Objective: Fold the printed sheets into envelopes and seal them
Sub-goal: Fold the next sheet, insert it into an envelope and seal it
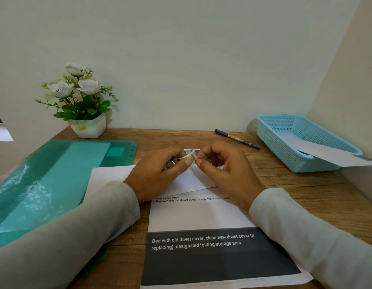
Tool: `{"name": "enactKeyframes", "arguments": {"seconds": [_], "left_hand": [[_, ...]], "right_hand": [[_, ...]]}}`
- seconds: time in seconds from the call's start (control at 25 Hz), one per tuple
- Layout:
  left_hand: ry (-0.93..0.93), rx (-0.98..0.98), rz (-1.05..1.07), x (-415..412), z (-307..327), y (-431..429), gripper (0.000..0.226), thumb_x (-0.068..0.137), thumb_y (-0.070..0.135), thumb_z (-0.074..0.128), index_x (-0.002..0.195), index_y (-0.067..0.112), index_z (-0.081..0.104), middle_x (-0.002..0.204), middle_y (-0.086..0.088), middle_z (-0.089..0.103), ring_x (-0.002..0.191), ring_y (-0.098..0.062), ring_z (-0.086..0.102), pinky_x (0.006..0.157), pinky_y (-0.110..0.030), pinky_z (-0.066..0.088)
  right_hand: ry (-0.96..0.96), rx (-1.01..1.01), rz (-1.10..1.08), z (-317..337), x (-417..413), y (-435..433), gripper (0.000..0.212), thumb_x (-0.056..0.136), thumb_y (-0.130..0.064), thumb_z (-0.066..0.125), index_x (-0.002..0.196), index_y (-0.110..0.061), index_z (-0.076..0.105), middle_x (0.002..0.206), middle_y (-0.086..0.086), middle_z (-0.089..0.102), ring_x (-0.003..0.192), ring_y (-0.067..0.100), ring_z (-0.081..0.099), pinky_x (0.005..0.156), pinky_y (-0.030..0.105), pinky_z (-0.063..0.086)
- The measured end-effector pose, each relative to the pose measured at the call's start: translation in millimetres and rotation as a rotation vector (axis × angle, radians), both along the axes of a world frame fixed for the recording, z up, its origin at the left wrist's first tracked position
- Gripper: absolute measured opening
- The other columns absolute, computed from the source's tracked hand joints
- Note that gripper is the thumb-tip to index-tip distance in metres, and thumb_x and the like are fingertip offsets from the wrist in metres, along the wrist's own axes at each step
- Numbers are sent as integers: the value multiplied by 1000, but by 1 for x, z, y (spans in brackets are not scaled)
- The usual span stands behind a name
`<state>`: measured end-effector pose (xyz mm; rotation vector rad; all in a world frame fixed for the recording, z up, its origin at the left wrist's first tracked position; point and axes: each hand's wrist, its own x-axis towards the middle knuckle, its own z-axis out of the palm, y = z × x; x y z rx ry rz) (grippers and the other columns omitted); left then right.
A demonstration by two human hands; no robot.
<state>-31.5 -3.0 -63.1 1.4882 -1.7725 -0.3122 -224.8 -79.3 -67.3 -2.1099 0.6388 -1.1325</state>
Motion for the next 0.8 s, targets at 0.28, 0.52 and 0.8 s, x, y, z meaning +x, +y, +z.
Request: {"name": "enactKeyframes", "arguments": {"seconds": [0.28, 0.52, 0.8], "left_hand": [[17, -1, 14, 0, -1, 0, 26, 98, 46, 54, 79, 30, 59, 67, 13, 55, 64, -9, 49, 64, -43, 45], [7, -18, 20, 3, -2, -1, 29, 98, 48, 53, 84, 24, 62, 72, 4, 60, 68, -13, 53, 65, -39, 46], [-85, -49, 136, 17, 29, -12, 32, 97, 53, 54, 83, 26, 64, 72, 6, 63, 67, -13, 57, 64, -36, 47]], "right_hand": [[-226, 496, -14, 7, 1, -4, 9, 91, 3, 66, 85, -3, 69, 76, 11, 66, 66, 14, 64, 63, 27, 47], [-297, 661, -49, 9, -2, -12, 8, 93, 2, 61, 90, -2, 67, 80, 14, 67, 67, 20, 66, 65, 33, 53], [-248, 646, -49, 7, 0, -14, 11, 93, 1, 61, 86, -4, 68, 81, 18, 70, 69, 22, 67, 68, 35, 54]]}}
